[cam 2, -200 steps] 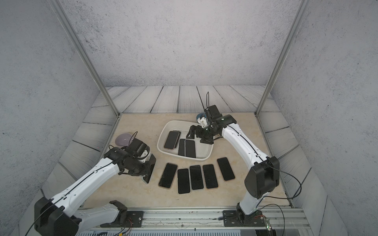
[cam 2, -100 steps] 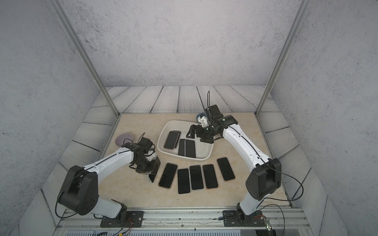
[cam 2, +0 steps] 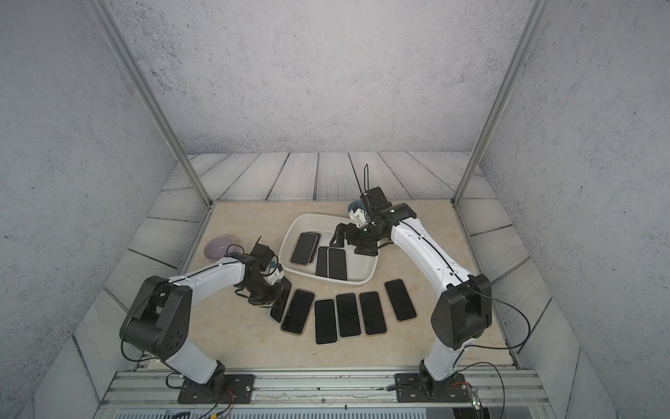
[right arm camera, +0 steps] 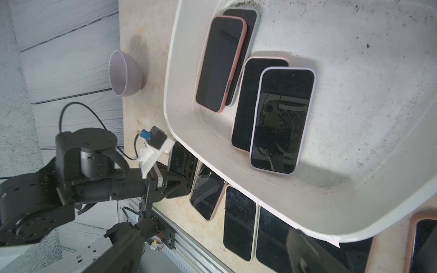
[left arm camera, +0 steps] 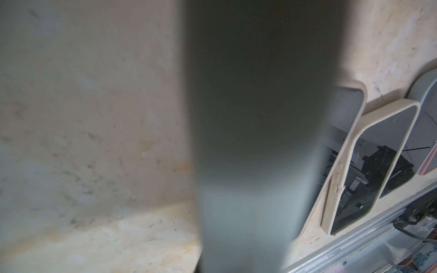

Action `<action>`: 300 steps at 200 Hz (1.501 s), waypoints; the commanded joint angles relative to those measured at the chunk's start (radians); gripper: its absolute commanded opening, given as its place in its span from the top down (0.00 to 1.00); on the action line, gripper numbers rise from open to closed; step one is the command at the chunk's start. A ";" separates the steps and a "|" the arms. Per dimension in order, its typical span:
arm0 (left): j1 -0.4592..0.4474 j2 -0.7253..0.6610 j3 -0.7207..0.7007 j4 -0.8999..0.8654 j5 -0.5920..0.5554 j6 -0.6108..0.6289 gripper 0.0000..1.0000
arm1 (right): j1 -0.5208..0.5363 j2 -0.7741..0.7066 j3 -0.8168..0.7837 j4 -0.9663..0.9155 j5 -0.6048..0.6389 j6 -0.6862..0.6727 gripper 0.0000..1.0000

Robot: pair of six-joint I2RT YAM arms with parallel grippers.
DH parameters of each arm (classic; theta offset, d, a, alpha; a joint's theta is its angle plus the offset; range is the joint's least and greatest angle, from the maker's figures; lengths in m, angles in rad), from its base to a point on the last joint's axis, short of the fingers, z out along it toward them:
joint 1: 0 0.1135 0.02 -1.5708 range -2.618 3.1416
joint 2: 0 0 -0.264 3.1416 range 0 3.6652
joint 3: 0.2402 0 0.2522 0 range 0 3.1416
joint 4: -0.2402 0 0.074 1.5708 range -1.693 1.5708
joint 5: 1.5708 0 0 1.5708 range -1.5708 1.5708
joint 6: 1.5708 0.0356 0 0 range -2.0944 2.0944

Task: Take the phone out of the storage box
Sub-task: Place the phone at the center of the board, then pick up the phone from the storage box.

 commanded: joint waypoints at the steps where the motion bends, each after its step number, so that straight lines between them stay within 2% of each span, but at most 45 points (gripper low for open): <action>1: 0.012 0.057 -0.007 -0.027 -0.068 0.008 0.78 | 0.007 0.027 0.008 -0.073 0.012 -0.033 0.00; 22: 0.017 0.078 0.001 -0.039 -0.082 0.013 0.73 | 0.016 0.041 0.002 -0.091 0.035 -0.050 0.00; 64: 0.025 0.067 0.016 -0.063 -0.113 0.016 0.46 | 0.044 0.122 0.022 -0.118 0.060 -0.073 0.00; 90: 0.030 0.017 0.024 -0.082 -0.118 0.010 0.32 | 0.065 0.253 0.123 -0.177 0.124 -0.119 0.00; 133: 0.034 -0.108 0.049 -0.128 -0.098 -0.026 0.14 | 0.067 0.478 0.332 -0.234 0.211 -0.165 0.00; 178: 0.035 -0.277 0.061 -0.160 -0.067 -0.104 0.06 | 0.067 0.650 0.500 -0.271 0.266 -0.202 0.00; 201: 0.035 -0.354 0.041 -0.144 0.016 -0.131 0.04 | 0.067 0.696 0.537 -0.271 0.277 -0.212 0.00; 205: 0.035 -0.363 0.038 -0.142 0.029 -0.137 0.00 | 0.067 0.703 0.541 -0.270 0.279 -0.213 0.00; 228: 0.034 -0.404 0.016 -0.142 0.069 -0.165 0.01 | 0.066 0.730 0.551 -0.256 0.258 -0.210 0.00; 263: 0.034 -0.433 -0.014 -0.152 0.070 -0.164 0.01 | 0.070 0.760 0.548 -0.234 0.219 -0.194 0.00; 300: 0.033 -0.447 -0.025 -0.156 0.075 -0.162 0.01 | 0.085 0.790 0.545 -0.244 0.229 -0.199 0.00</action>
